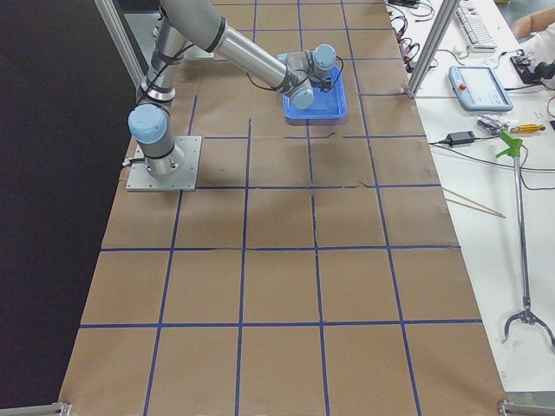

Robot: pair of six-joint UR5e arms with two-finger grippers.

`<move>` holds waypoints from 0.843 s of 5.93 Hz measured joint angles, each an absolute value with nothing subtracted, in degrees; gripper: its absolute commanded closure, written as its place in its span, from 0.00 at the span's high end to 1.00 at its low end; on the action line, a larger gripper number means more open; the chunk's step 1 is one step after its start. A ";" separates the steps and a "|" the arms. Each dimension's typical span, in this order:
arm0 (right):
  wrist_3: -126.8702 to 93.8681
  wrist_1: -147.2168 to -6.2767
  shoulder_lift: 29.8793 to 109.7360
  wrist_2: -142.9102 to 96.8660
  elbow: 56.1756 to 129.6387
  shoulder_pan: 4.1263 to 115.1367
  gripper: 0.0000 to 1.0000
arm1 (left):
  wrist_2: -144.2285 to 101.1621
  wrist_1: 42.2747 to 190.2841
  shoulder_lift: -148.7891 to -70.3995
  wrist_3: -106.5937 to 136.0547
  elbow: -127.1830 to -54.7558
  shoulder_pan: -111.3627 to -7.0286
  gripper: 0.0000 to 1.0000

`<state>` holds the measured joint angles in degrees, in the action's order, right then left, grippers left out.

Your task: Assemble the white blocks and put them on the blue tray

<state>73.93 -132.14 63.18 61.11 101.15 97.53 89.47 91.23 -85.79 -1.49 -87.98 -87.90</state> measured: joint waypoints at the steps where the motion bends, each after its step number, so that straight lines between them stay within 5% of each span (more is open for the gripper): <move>1: 67.65 -129.63 67.25 65.05 100.83 97.13 1.00 | 89.47 91.23 -85.79 -1.50 -87.98 -87.89 0.99; 5: 33.91 -109.69 76.02 82.45 94.22 92.93 1.00 | 89.47 91.21 -85.78 -1.49 -87.95 -87.87 0.99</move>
